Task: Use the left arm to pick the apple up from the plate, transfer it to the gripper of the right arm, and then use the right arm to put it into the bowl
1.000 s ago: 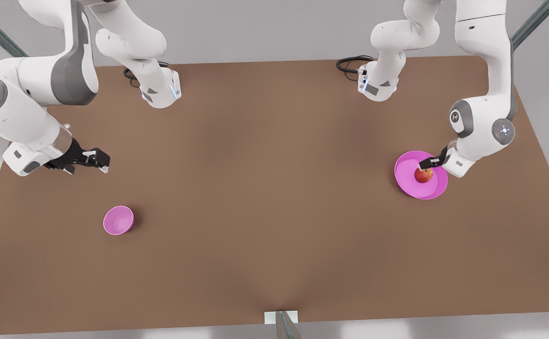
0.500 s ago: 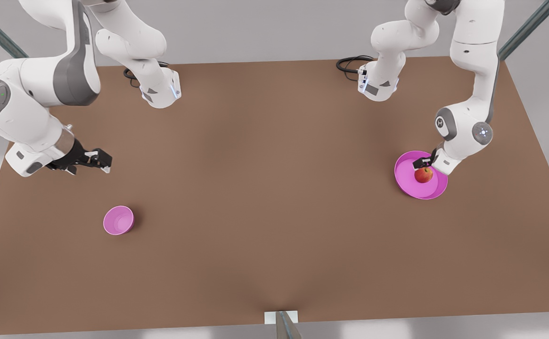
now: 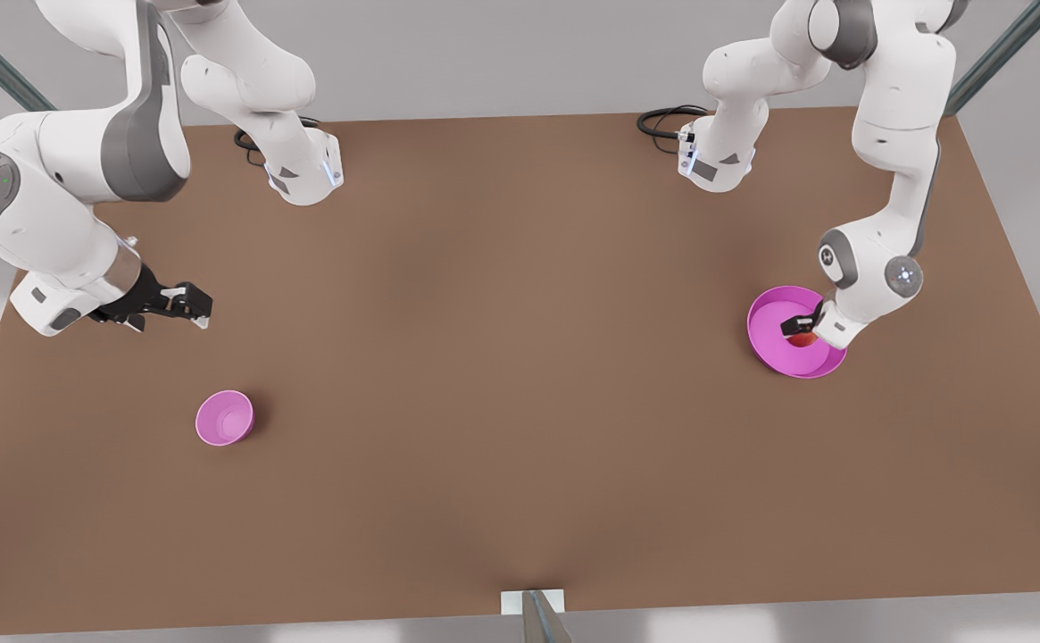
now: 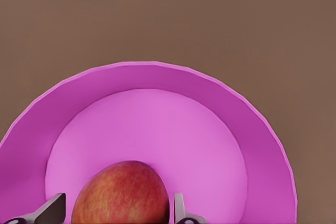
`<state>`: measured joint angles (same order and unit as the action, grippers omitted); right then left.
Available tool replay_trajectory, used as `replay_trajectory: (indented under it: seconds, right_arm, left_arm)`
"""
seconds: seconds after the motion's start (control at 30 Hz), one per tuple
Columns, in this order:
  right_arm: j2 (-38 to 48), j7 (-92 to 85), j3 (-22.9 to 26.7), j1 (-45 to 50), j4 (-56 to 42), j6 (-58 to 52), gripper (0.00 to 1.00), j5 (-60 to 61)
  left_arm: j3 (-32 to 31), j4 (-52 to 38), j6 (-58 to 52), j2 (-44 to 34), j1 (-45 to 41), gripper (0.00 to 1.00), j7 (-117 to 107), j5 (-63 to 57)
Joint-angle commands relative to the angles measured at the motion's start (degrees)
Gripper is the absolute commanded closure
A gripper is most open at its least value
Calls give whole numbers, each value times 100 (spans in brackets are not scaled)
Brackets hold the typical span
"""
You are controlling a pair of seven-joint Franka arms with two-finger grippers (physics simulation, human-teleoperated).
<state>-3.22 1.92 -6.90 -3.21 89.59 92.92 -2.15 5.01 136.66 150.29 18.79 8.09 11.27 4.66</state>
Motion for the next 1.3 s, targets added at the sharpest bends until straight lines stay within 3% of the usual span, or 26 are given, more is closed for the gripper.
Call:
replay_trajectory:
  seconds: [0.0,0.1,0.27,0.8,0.93,1.1,1.17,1.27]
  right_arm:
    - [5,2,-4,-13,-3,-2,0,4]
    - [5,2,-4,-13,-3,-11,0,4]
    - [5,2,5,-13,6,-11,0,4]
    - [5,2,5,-13,-3,-11,0,4]
    - [5,11,-4,-4,-3,-11,0,4]
    - [14,37,-57,14,-3,-20,0,12]
    - [23,54,-100,66,-21,-29,0,240]
    - [-56,98,-311,84,-47,-248,0,1576]
  left_arm:
    - [0,-8,61,19,-1,0,209,-9]
    - [0,-8,61,46,-9,2,209,-9]
    - [0,-8,61,37,-9,18,200,-9]
    - [-35,-131,44,-68,-62,21,173,-9]
    - [-61,-666,-272,-684,-686,21,24,0]
    - [-79,-1519,-589,-596,-2505,24,-433,1132]
    - [-386,-1678,-958,-613,-2620,26,-459,1738]
    - [-1457,-1994,-915,-499,-2629,20,-55,2625]
